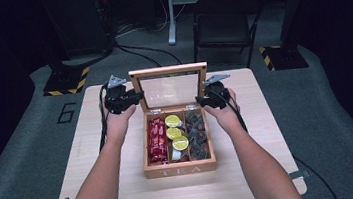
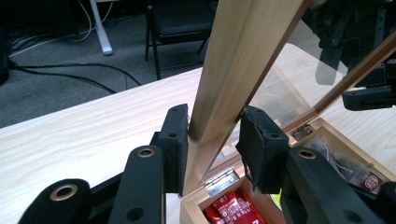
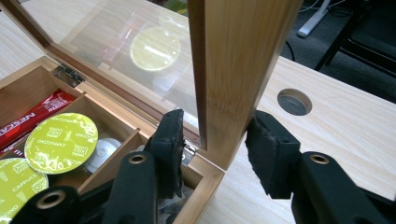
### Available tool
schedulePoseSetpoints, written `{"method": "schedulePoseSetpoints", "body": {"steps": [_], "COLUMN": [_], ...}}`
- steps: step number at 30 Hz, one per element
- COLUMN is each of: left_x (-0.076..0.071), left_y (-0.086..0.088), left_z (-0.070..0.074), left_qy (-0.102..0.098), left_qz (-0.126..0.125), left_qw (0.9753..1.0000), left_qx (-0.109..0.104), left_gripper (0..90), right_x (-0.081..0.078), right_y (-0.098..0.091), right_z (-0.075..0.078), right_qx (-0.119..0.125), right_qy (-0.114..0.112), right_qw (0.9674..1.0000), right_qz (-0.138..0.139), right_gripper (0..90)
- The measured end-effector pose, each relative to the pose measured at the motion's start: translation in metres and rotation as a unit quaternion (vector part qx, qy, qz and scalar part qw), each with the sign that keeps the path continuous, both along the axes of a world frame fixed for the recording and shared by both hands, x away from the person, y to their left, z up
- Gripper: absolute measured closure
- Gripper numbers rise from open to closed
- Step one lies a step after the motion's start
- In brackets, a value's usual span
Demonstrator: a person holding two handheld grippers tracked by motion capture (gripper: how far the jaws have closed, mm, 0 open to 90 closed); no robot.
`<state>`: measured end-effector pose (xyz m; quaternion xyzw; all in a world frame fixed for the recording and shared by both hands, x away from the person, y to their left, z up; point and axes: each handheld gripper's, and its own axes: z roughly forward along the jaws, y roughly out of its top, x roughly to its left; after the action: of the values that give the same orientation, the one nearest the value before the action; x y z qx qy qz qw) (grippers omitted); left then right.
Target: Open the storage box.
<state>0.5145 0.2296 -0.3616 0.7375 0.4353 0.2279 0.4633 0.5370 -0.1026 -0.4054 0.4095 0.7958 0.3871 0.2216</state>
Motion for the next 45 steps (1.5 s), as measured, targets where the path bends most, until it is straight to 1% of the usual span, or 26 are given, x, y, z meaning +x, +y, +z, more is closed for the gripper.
{"method": "schedulePoseSetpoints", "body": {"steps": [2, 4, 5, 10, 11, 14, 15, 16, 19, 21, 28, 31, 36, 39, 41, 45], "left_x": [0.0003, 0.0005, 0.0005, 0.0004, 0.0002, 0.0002, -0.0001, -0.0002, -0.0002, -0.0002, 0.0004, 0.0007, -0.0001, -0.0014, -0.0029, -0.005], "left_y": [-0.0001, -0.0002, -0.0001, 0.0008, 0.0004, 0.0005, 0.0003, 0.0002, 0.0002, 0.0001, 0.0002, 0.0012, 0.0006, 0.0021, 0.0035, 0.0037], "left_z": [-0.0004, -0.0005, -0.0006, -0.0006, -0.0015, -0.0017, -0.0017, -0.0016, -0.0022, -0.0025, -0.0036, -0.0036, -0.0038, -0.0048, -0.0062, -0.0079], "left_qy": [-0.001, -0.001, -0.001, -0.001, -0.001, 0.0, 0.0, 0.0, -0.002, -0.002, -0.001, 0.003, 0.0, 0.003, 0.007, 0.008], "left_qz": [0.001, 0.002, 0.001, -0.002, 0.001, 0.002, 0.002, 0.002, 0.002, 0.002, 0.001, -0.001, 0.001, -0.002, -0.001, 0.0], "left_qw": [1.0, 1.0, 1.0, 1.0, 0.9999, 0.9998, 0.9999, 0.9999, 0.9998, 0.9998, 0.9998, 0.9998, 0.9998, 0.9996, 0.9994, 0.9993], "left_qx": [-0.002, -0.002, -0.003, -0.004, -0.015, -0.018, -0.017, -0.016, -0.018, -0.018, -0.02, -0.021, -0.022, -0.027, -0.035, -0.037], "left_gripper": [62.8, 62.8, 62.7, 62.7, 62.5, 62.4, 62.3, 62.3, 61.6, 60.8, 60.4, 60.9, 60.7, 58.3, 57.8, 56.4], "right_x": [0.0003, 0.002, 0.0027, 0.0035, 0.0032, 0.0032, 0.0032, 0.0026, 0.0027, 0.0017, 0.002, 0.0023, 0.0026, 0.0031, 0.0036, 0.0048], "right_y": [-0.0003, -0.0007, -0.0008, 0.0002, 0.0022, 0.0028, 0.0014, 0.0013, -0.001, 0.0, -0.0005, -0.0008, -0.001, -0.0015, -0.0015, -0.0015], "right_z": [0.0, -0.0012, -0.002, -0.0038, -0.004, -0.0043, -0.005, -0.0056, -0.0071, -0.0073, -0.0073, -0.0075, -0.007, -0.0076, -0.0076, -0.0077], "right_qx": [-0.001, -0.003, -0.002, -0.006, -0.001, -0.002, -0.007, -0.002, 0.003, 0.005, 0.003, 0.005, 0.004, 0.006, 0.006, 0.004], "right_qy": [-0.001, 0.0, 0.003, 0.004, 0.005, 0.003, -0.002, 0.0, -0.004, -0.003, -0.004, -0.004, -0.002, -0.003, -0.004, -0.005], "right_qw": [1.0, 1.0, 1.0, 1.0, 0.9999, 0.9998, 0.9999, 0.9999, 0.9999, 0.9999, 0.9999, 0.9999, 0.9999, 0.9999, 0.9999, 0.9999], "right_qz": [-0.001, -0.003, -0.003, -0.007, -0.015, -0.017, -0.013, -0.015, -0.01, -0.014, -0.01, -0.01, -0.01, -0.009, -0.01, -0.008], "right_gripper": [57.6, 60.2, 60.9, 62.4, 62.9, 62.8, 63.4, 63.9, 64.1, 64.1, 64.3, 64.3, 64.3, 64.3, 64.4, 64.4]}}
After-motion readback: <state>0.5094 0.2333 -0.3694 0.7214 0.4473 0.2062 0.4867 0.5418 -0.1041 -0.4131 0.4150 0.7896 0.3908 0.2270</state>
